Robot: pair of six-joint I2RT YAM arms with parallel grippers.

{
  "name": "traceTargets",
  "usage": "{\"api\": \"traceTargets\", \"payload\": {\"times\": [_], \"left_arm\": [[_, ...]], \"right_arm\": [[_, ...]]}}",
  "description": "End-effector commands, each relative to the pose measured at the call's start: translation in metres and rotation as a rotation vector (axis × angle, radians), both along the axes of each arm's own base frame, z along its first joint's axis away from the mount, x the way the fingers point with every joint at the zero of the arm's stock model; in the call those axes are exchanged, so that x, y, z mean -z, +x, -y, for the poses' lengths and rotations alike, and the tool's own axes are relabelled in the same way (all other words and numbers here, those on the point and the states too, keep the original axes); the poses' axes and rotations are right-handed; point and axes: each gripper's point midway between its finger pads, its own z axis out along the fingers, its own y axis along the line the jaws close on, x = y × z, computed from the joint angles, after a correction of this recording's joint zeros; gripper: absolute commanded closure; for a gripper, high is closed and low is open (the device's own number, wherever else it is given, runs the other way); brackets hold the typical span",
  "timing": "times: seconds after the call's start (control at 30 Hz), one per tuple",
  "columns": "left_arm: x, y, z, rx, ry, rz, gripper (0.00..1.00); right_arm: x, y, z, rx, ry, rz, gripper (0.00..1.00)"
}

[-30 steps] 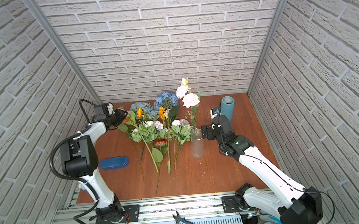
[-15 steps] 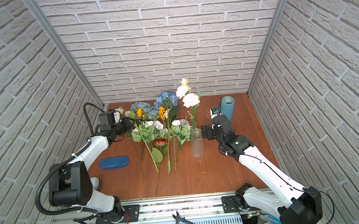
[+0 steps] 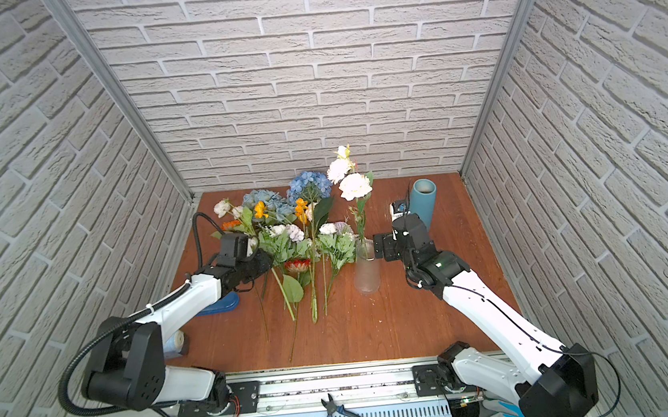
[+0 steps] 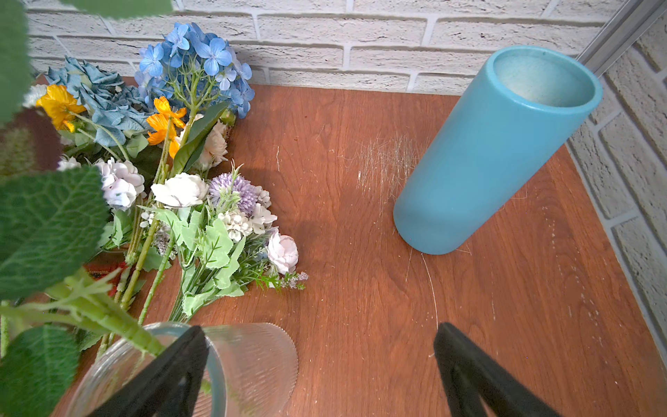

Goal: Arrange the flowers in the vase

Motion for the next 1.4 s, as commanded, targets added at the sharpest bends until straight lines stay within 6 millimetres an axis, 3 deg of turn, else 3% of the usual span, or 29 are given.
{"api": "traceTargets", "payload": {"times": [0.0, 0.27, 0.4, 0.57, 0.73, 0.97, 1.27, 1.37], "left_arm": [[-0.001, 0.009, -0.010, -0.056, 0.040, 0.038, 0.66], [0.019, 0.022, -0.005, -0.065, 0.028, 0.018, 0.67], [0.019, 0.028, -0.001, -0.066, 0.010, 0.028, 0.69], [0.016, 0.028, 0.003, -0.056, 0.006, 0.032, 0.79], [0.011, 0.022, 0.000, -0.060, 0.008, 0.038, 0.97], [-0.030, 0.027, -0.009, -0.063, 0.027, 0.134, 1.00], [-0.117, 0.040, -0.029, -0.032, 0.090, 0.421, 1.00], [-0.151, 0.044, -0.026, 0.013, 0.086, 0.529, 1.00]], "right_arm": [[-0.015, 0.004, 0.001, 0.011, 0.025, 0.049, 0.01], [-0.015, 0.000, 0.005, 0.020, 0.015, 0.049, 0.01], [-0.016, -0.001, 0.006, 0.023, 0.011, 0.055, 0.01], [-0.013, -0.001, 0.006, 0.025, 0.008, 0.047, 0.01], [-0.012, 0.001, 0.005, 0.024, 0.014, 0.046, 0.01], [-0.014, 0.002, 0.004, 0.021, 0.019, 0.050, 0.01], [-0.018, 0.004, 0.002, 0.022, 0.028, 0.065, 0.01], [-0.020, 0.005, 0.003, 0.022, 0.025, 0.071, 0.01]]}}
